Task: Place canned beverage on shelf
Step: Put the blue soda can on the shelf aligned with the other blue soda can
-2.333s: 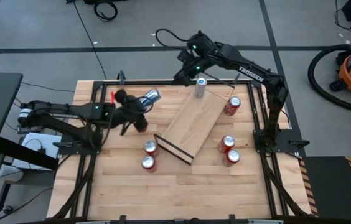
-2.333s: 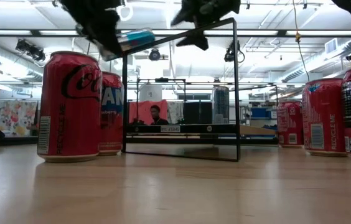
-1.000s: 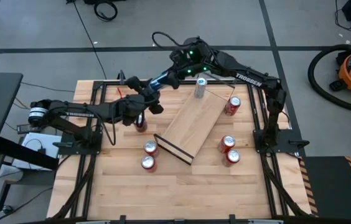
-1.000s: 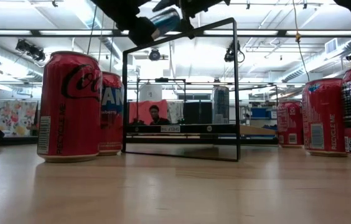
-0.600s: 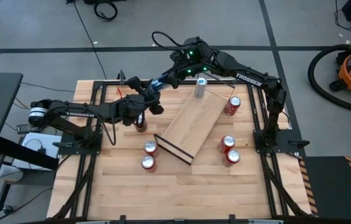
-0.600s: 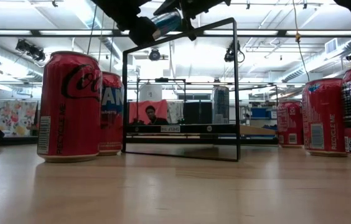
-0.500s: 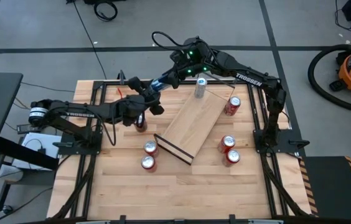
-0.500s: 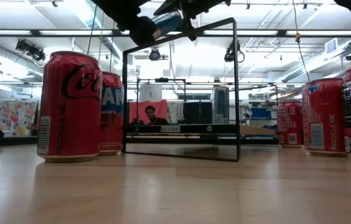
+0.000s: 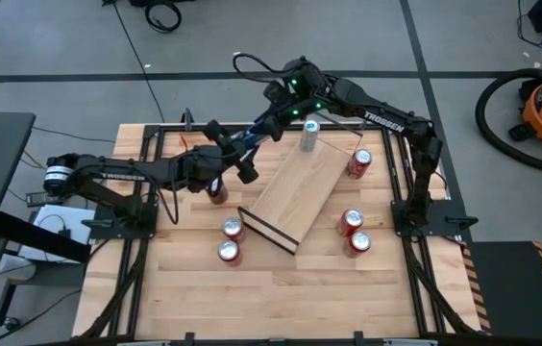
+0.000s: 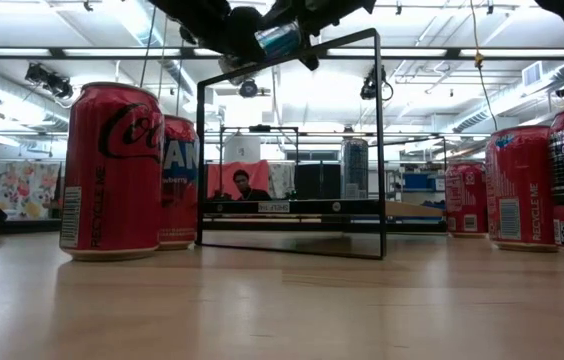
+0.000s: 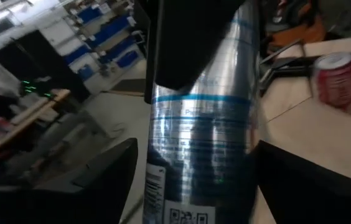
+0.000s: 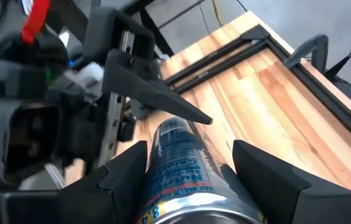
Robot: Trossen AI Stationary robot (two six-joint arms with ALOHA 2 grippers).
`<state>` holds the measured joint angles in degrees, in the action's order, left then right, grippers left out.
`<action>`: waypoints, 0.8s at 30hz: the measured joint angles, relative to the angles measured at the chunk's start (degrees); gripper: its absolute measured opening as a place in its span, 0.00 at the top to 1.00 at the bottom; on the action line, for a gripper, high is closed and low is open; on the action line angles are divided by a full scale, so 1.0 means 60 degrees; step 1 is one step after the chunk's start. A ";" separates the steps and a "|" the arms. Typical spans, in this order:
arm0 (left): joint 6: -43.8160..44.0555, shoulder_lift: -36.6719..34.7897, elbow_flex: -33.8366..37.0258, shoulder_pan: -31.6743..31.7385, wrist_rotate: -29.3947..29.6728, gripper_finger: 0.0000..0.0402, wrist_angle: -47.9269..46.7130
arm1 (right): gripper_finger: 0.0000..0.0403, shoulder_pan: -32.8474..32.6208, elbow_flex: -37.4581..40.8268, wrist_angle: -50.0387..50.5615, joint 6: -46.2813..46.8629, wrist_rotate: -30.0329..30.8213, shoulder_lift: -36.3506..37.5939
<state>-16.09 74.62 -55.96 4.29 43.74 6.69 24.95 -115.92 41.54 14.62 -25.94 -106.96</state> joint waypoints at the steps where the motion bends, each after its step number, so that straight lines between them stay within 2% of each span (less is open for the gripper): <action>1: 0.0238 -0.0034 0.0000 0.0000 -0.0228 0.21 -0.0043 | 0.41 0.0009 0.0000 0.0145 -0.0205 -0.0009 0.0000; 8: 0.2289 -0.0500 -0.0007 0.0000 -0.1894 0.21 -0.1288 | 0.41 0.0299 0.0018 0.1599 -0.1811 -0.0050 -0.0015; 15: 0.4008 -0.0873 -0.0018 0.0096 -0.4510 0.21 -0.2091 | 0.40 0.0507 0.0015 0.3642 -0.4859 -0.0151 -0.0015; 20: 0.5105 -0.0974 -0.0011 0.0478 -0.6014 0.21 -0.2585 | 0.40 0.0454 0.0015 0.5493 -0.7408 0.1009 -0.0015; 24: 0.5841 -0.0967 -0.0007 0.0918 -0.7560 0.21 -0.2622 | 0.40 0.0427 0.0084 0.6074 -0.8832 0.1841 -0.0009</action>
<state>18.96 68.82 -56.01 9.80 -1.62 -9.04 27.51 -115.42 77.99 -38.38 -14.89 -107.01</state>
